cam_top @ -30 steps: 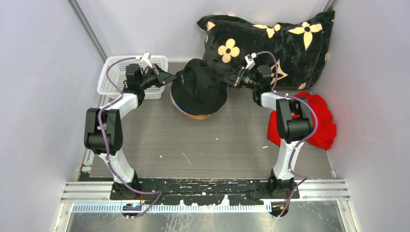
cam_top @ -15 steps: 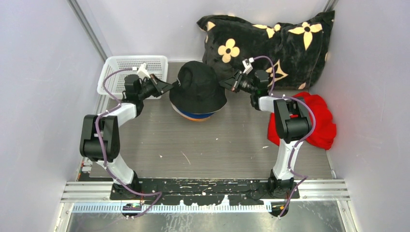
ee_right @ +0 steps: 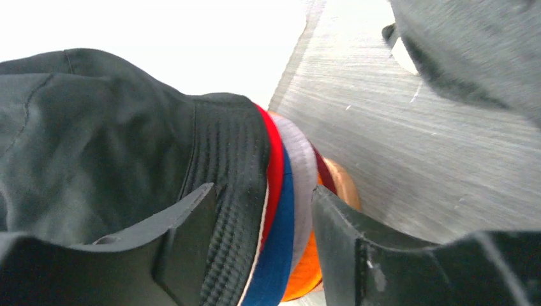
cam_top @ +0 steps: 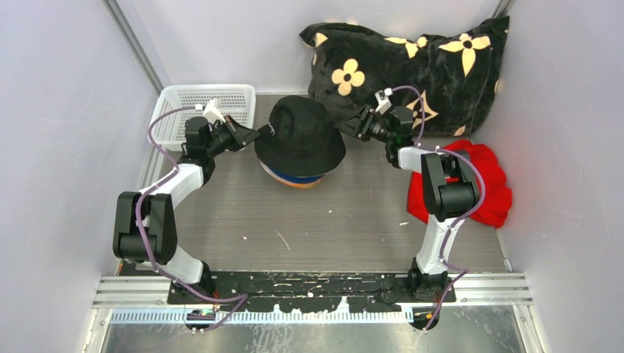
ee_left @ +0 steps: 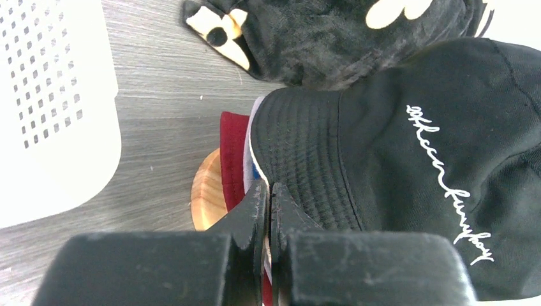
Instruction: Stack the hats
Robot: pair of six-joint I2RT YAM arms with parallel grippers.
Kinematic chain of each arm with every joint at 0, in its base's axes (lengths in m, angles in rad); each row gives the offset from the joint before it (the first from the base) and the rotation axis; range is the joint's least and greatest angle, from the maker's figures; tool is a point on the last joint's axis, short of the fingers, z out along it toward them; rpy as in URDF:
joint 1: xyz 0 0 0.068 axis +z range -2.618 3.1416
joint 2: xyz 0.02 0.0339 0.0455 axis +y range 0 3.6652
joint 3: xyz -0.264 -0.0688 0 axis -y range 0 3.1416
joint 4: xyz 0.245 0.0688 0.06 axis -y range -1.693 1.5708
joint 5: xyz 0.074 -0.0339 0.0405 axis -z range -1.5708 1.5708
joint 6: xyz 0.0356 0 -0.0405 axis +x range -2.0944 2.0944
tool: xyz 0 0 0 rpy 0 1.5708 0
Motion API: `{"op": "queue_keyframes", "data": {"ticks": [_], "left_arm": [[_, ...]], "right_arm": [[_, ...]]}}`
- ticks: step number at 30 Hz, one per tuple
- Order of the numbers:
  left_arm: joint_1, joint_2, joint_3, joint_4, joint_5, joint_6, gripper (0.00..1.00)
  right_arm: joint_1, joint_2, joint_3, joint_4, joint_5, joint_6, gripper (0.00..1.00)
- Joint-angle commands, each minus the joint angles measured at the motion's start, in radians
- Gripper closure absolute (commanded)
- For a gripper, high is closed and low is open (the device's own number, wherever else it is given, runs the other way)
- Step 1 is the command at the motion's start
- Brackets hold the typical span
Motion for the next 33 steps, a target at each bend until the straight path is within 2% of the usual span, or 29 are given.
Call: {"op": "queue_keyframes", "data": {"ticks": [1,7,11,15,21,33], "left_arm": [[-0.027,-0.096,-0.043,0.014,-0.076,0.04,1.0],[-0.088,-0.197,-0.105,0.013,-0.122,0.046,1.0],[-0.13,-0.245,-0.137,0.011,-0.156,0.049,1.0],[-0.163,-0.286,-0.169,0.006,-0.173,0.048,1.0],[-0.19,-0.359,-0.229,-0.008,-0.189,0.049,1.0],[-0.206,-0.455,-0.345,-0.007,-0.216,0.056,1.0]], "right_arm": [[-0.017,-0.091,0.075,-0.059,0.069,-0.057,0.34],[-0.043,-0.145,0.123,-0.11,0.111,-0.064,0.31],[-0.051,-0.232,0.094,-0.156,0.136,-0.067,0.31],[-0.053,-0.343,0.026,-0.227,0.184,-0.066,0.3],[-0.054,-0.489,-0.131,-0.246,0.184,-0.023,0.29],[-0.053,-0.635,-0.378,-0.17,0.113,0.059,0.31]]}}
